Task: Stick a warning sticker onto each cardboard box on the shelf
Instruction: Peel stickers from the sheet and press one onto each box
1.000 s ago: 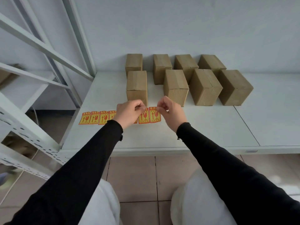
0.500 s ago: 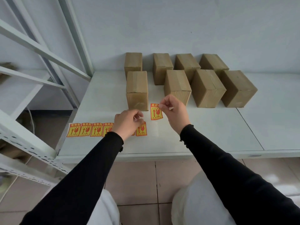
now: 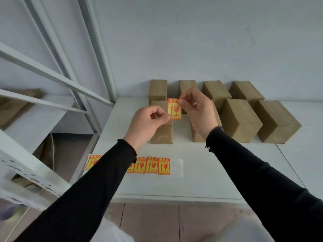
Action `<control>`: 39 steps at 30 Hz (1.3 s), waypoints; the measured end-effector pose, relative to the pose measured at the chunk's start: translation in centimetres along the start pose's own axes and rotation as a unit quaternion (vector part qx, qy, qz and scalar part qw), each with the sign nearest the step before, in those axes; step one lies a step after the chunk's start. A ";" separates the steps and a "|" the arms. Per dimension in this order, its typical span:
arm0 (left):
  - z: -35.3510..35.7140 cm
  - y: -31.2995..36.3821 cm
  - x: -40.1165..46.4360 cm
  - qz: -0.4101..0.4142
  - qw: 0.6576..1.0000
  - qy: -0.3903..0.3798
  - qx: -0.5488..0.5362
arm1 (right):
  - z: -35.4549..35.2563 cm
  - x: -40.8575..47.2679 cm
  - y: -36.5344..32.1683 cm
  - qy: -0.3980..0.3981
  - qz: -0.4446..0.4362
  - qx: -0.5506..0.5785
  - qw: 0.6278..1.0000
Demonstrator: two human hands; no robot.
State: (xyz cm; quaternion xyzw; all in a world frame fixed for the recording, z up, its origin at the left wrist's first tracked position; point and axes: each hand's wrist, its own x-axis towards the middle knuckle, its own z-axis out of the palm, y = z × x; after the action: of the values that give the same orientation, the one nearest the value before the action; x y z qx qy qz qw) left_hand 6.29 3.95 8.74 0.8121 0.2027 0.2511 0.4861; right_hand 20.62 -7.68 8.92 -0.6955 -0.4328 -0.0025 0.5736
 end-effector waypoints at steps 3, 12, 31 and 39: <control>-0.8 -0.5 3.2 -0.020 1.000 0.011 -0.005 | 1.1 3.4 0.4 -0.002 0.005 0.004 1.000; -2.1 -3.9 16.7 -0.092 0.995 0.038 0.004 | 6.4 16.6 6.2 -0.020 0.090 -0.055 0.994; 0.2 -10.6 23.3 -0.137 0.986 0.039 0.089 | 11.1 20.1 14.8 -0.037 0.136 -0.164 0.976; 0.4 -10.7 23.1 -0.077 0.977 0.035 0.197 | 11.6 20.1 15.3 -0.040 0.125 -0.185 0.974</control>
State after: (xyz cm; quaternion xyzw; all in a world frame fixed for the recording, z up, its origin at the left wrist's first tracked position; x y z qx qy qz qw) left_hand 23.95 21.68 3.91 0.8647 0.3270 0.1961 0.3269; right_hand 36.69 14.16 2.86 -0.8374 -0.3576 0.0169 0.4130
